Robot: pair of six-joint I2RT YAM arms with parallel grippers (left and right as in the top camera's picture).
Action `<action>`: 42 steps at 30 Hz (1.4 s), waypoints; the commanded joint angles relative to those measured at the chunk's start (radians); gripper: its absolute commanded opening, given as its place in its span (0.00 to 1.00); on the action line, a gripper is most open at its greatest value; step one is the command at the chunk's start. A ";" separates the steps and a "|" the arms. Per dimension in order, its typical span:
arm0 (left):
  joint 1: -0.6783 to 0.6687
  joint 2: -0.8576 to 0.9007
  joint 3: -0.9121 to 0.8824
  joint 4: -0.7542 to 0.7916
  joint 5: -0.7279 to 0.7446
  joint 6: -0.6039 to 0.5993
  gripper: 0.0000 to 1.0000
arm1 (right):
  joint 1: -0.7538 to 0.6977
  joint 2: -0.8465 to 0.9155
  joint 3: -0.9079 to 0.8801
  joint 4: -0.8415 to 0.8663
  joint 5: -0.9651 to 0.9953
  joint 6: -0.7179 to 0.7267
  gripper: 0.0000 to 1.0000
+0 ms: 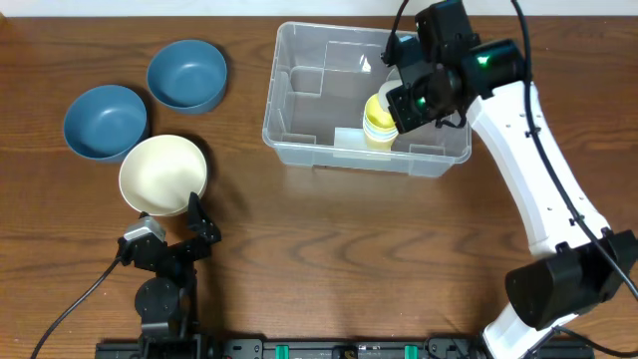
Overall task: Pack container
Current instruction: 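Carry the white cup into the bin above the cup stack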
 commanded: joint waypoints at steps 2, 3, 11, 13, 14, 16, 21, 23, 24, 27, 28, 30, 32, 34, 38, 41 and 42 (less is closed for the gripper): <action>0.005 -0.006 -0.023 -0.033 -0.012 0.009 0.98 | 0.008 0.024 -0.011 0.022 0.009 0.012 0.01; 0.005 -0.006 -0.023 -0.033 -0.012 0.009 0.98 | 0.008 0.033 -0.011 0.028 0.009 0.012 0.01; 0.005 -0.006 -0.023 -0.033 -0.012 0.009 0.98 | 0.022 0.089 -0.011 0.074 0.009 0.008 0.14; 0.005 -0.006 -0.023 -0.033 -0.012 0.009 0.98 | 0.028 0.090 -0.010 0.079 0.008 0.008 0.50; 0.005 -0.006 -0.023 -0.033 -0.012 0.009 0.98 | 0.031 0.090 -0.010 0.082 0.008 0.008 0.73; 0.005 -0.006 -0.023 -0.033 -0.012 0.009 0.98 | 0.038 0.090 -0.003 0.084 -0.003 0.008 0.94; 0.005 -0.006 -0.023 -0.033 -0.012 0.009 0.98 | 0.058 0.090 0.018 0.083 -0.021 0.016 0.99; 0.005 -0.006 -0.023 -0.033 -0.012 0.009 0.98 | 0.067 0.090 0.028 0.083 -0.021 0.016 0.99; 0.005 -0.006 -0.023 -0.033 -0.012 0.009 0.98 | 0.071 0.090 0.034 0.080 -0.021 0.016 0.99; 0.005 -0.006 -0.023 -0.033 -0.011 0.009 0.98 | 0.080 0.089 0.062 0.062 -0.021 0.016 0.99; 0.005 -0.006 -0.023 -0.033 -0.012 0.009 0.98 | 0.081 0.088 0.078 0.050 -0.021 0.017 0.99; 0.005 -0.006 -0.023 -0.033 -0.012 0.009 0.98 | 0.081 0.085 0.124 0.014 -0.021 0.020 0.99; 0.005 -0.006 -0.023 -0.033 -0.012 0.009 0.98 | 0.076 0.081 0.172 -0.021 -0.021 0.026 0.99; 0.005 -0.006 -0.023 -0.033 -0.012 0.009 0.98 | 0.065 0.076 0.230 -0.063 -0.020 0.034 0.99; 0.005 -0.006 -0.023 -0.033 -0.012 0.009 0.98 | 0.034 0.073 0.296 -0.120 -0.020 0.039 0.99; 0.005 -0.006 -0.023 -0.033 -0.012 0.009 0.98 | 0.005 0.074 0.293 -0.141 -0.013 0.063 0.99; 0.005 -0.006 -0.023 -0.033 -0.012 0.009 0.98 | -0.006 0.076 0.286 -0.140 0.000 0.075 0.99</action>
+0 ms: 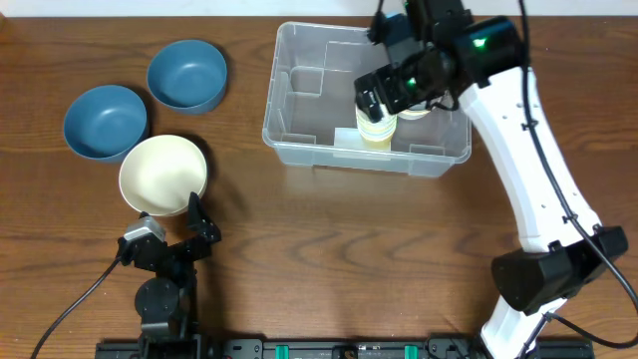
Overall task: Pack container
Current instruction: 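Carry the white cup into the bin above the cup stack, then lower the white cup onto the stacked cups and press it down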
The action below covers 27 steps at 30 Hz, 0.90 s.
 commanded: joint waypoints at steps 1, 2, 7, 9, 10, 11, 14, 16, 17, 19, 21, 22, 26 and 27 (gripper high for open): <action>0.005 -0.006 -0.023 -0.033 -0.012 0.009 0.98 | -0.046 -0.009 -0.003 -0.003 0.030 0.060 0.99; 0.005 -0.006 -0.023 -0.033 -0.012 0.009 0.98 | -0.055 -0.007 -0.011 0.001 0.039 0.082 0.99; 0.005 -0.006 -0.023 -0.033 -0.012 0.009 0.98 | -0.092 0.014 -0.048 0.019 0.039 0.239 0.99; 0.005 -0.006 -0.023 -0.033 -0.012 0.009 0.98 | -0.095 0.024 -0.058 0.029 0.039 0.304 0.99; 0.005 -0.006 -0.023 -0.033 -0.012 0.009 0.98 | -0.095 0.031 -0.063 0.037 0.039 0.341 0.98; 0.005 -0.006 -0.023 -0.033 -0.012 0.009 0.98 | -0.095 0.037 -0.064 0.042 0.039 0.370 0.97; 0.005 -0.006 -0.023 -0.033 -0.012 0.009 0.98 | -0.085 0.064 -0.064 0.056 0.039 0.429 0.92; 0.005 -0.006 -0.023 -0.033 -0.012 0.009 0.98 | -0.075 0.084 -0.064 0.061 0.042 0.457 0.88; 0.005 -0.006 -0.023 -0.033 -0.012 0.009 0.98 | -0.070 0.095 -0.064 0.061 0.048 0.478 0.85; 0.005 -0.006 -0.023 -0.033 -0.012 0.009 0.98 | -0.064 0.117 -0.065 0.061 0.063 0.515 0.84; 0.005 -0.006 -0.023 -0.033 -0.012 0.009 0.98 | -0.062 0.138 -0.065 0.066 0.065 0.537 0.83; 0.005 -0.006 -0.023 -0.033 -0.012 0.009 0.98 | -0.061 0.148 -0.065 0.069 0.062 0.537 0.82; 0.005 -0.006 -0.023 -0.033 -0.012 0.009 0.98 | -0.061 0.171 -0.067 0.063 0.068 0.552 0.75; 0.005 -0.006 -0.023 -0.033 -0.012 0.009 0.98 | -0.061 0.175 -0.068 0.059 0.076 0.562 0.74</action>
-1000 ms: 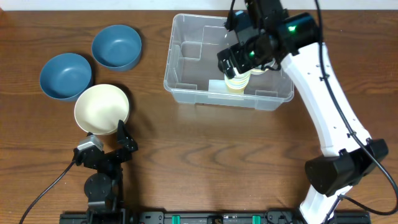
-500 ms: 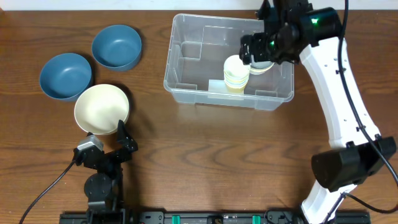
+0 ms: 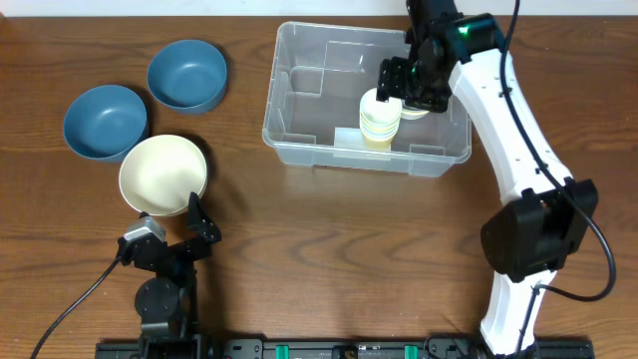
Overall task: Pack container
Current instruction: 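Lower the white cup onto the stacked cups and press it down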
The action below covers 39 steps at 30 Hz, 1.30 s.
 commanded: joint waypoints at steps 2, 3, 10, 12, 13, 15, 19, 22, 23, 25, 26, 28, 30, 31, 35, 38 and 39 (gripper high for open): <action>0.005 -0.006 -0.023 -0.033 -0.012 0.009 0.98 | 0.006 0.016 -0.005 -0.015 0.031 0.057 0.73; 0.005 -0.006 -0.023 -0.033 -0.012 0.009 0.98 | 0.006 0.017 -0.005 -0.016 0.031 0.056 0.73; 0.005 -0.006 -0.023 -0.033 -0.012 0.009 0.98 | 0.006 0.018 -0.033 -0.002 0.035 0.056 0.65; 0.005 -0.006 -0.023 -0.033 -0.012 0.009 0.98 | 0.006 0.018 -0.065 0.018 0.036 0.056 0.63; 0.005 -0.006 -0.023 -0.033 -0.012 0.009 0.98 | 0.006 0.018 -0.085 0.026 0.036 0.056 0.61; 0.005 -0.006 -0.023 -0.033 -0.011 0.009 0.98 | 0.006 0.018 -0.129 0.050 0.034 0.056 0.60; 0.005 -0.006 -0.023 -0.033 -0.012 0.009 0.98 | 0.006 0.018 -0.212 0.103 0.034 0.057 0.57; 0.005 -0.006 -0.023 -0.033 -0.012 0.009 0.98 | 0.006 0.018 -0.259 0.142 0.034 0.057 0.55; 0.005 -0.006 -0.023 -0.033 -0.011 0.009 0.98 | 0.006 0.018 -0.276 0.159 0.034 0.056 0.54; 0.005 -0.006 -0.023 -0.033 -0.012 0.009 0.98 | 0.006 0.018 -0.296 0.179 0.033 0.057 0.49; 0.005 -0.006 -0.023 -0.033 -0.012 0.009 0.98 | 0.006 0.019 -0.305 0.189 0.033 0.057 0.45; 0.005 -0.006 -0.023 -0.033 -0.012 0.009 0.98 | 0.005 0.019 -0.320 0.207 0.032 0.057 0.38; 0.005 -0.006 -0.023 -0.033 -0.012 0.009 0.98 | 0.005 0.019 -0.324 0.216 0.030 0.056 0.31; 0.005 -0.006 -0.023 -0.033 -0.011 0.009 0.98 | 0.005 0.019 -0.327 0.224 0.030 0.056 0.26; 0.005 -0.006 -0.023 -0.033 -0.012 0.009 0.98 | 0.004 0.019 -0.327 0.232 0.030 0.056 0.12; 0.005 -0.006 -0.023 -0.033 -0.012 0.009 0.98 | 0.002 0.019 -0.327 0.232 0.030 0.056 0.01; 0.005 -0.006 -0.023 -0.033 -0.012 0.009 0.98 | -0.001 0.019 -0.327 0.232 0.030 0.056 0.01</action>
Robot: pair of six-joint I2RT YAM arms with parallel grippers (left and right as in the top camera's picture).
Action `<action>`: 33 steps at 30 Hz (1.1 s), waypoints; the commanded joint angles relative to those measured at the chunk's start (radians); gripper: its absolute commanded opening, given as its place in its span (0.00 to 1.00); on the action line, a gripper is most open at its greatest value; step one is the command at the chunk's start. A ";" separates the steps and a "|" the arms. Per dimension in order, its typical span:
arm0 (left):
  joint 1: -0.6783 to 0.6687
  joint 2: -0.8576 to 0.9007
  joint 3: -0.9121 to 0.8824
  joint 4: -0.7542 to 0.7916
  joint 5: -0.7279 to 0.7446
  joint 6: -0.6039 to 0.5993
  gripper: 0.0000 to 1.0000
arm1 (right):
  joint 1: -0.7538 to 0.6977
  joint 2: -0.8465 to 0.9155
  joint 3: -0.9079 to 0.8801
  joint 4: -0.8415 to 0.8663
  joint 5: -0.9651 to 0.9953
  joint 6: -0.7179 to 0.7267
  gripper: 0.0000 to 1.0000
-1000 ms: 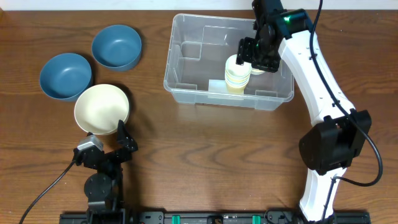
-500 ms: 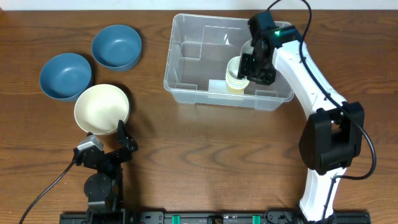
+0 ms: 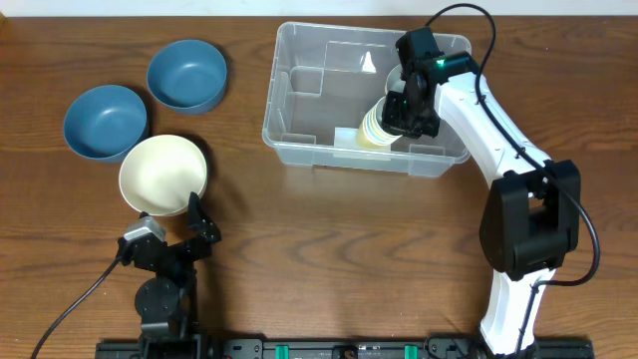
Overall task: Pack container
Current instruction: 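Lower the white cup onto the stacked cups and press it down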
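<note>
A clear plastic container stands at the back middle of the table. Inside it, near the front wall, a stack of cream-yellow cups leans with its top towards the right. My right gripper is down inside the container, right against the top of that stack. Its body hides its fingers, so their state does not show. A cream bowl and two blue bowls sit on the table at the left. My left gripper rests open at the front left, just below the cream bowl.
The container has low inner dividers and a moulded step along its front wall. The right arm reaches in over the container's right rim. A black rail runs along the table's front edge.
My right gripper has moved down and a little left, from just right of the cup stack to against its top. The stack, upright then, now leans. The left arm and the bowls are unchanged.
My right gripper first hung over the right side of the container, beside the cups. Then it covered the stack from above and left. Then it stood at the stack's right, the cups upright. Now it presses close to the leaning stack; the bowls never moved.
</note>
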 commanded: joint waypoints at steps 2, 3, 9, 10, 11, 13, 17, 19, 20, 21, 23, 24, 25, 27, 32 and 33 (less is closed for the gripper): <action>0.005 -0.006 -0.023 -0.033 -0.012 0.009 0.98 | -0.007 0.008 -0.007 -0.002 0.003 0.001 0.01; 0.005 -0.006 -0.023 -0.033 -0.012 0.009 0.98 | -0.011 0.007 -0.006 -0.004 0.002 -0.006 0.01; 0.005 -0.006 -0.023 -0.033 -0.012 0.009 0.98 | -0.056 0.001 0.036 -0.066 0.003 -0.084 0.01; 0.005 -0.006 -0.023 -0.033 -0.012 0.009 0.98 | -0.064 0.001 0.049 -0.082 0.004 -0.100 0.01; 0.005 -0.006 -0.023 -0.033 -0.011 0.009 0.98 | -0.075 0.001 0.065 -0.101 0.008 -0.114 0.01; 0.005 -0.006 -0.023 -0.033 -0.012 0.009 0.98 | -0.093 0.001 0.099 -0.142 0.018 -0.144 0.01; 0.005 -0.006 -0.023 -0.033 -0.012 0.009 0.98 | -0.121 0.000 0.168 -0.214 0.027 -0.209 0.02; 0.005 -0.006 -0.023 -0.033 -0.012 0.009 0.98 | -0.126 0.000 0.188 -0.232 0.047 -0.225 0.03; 0.005 -0.006 -0.023 -0.033 -0.012 0.009 0.98 | -0.127 0.001 0.195 -0.237 0.057 -0.234 0.04; 0.005 -0.006 -0.023 -0.033 -0.012 0.009 0.98 | -0.127 0.001 0.197 -0.239 0.063 -0.244 0.04; 0.005 -0.006 -0.023 -0.033 -0.012 0.009 0.98 | -0.127 0.001 0.197 -0.239 0.063 -0.249 0.06; 0.005 -0.006 -0.023 -0.033 -0.012 0.009 0.98 | -0.126 0.001 0.197 -0.239 0.063 -0.249 0.06; 0.005 -0.006 -0.023 -0.033 -0.012 0.009 0.98 | -0.125 0.001 0.197 -0.238 0.062 -0.249 0.06; 0.005 -0.006 -0.023 -0.033 -0.012 0.009 0.98 | -0.123 0.001 0.197 -0.238 0.063 -0.251 0.06; 0.005 -0.006 -0.023 -0.033 -0.011 0.009 0.98 | -0.118 0.001 0.197 -0.241 0.100 -0.257 0.07; 0.005 -0.006 -0.023 -0.033 -0.012 0.009 0.98 | -0.117 0.001 0.197 -0.241 0.106 -0.261 0.08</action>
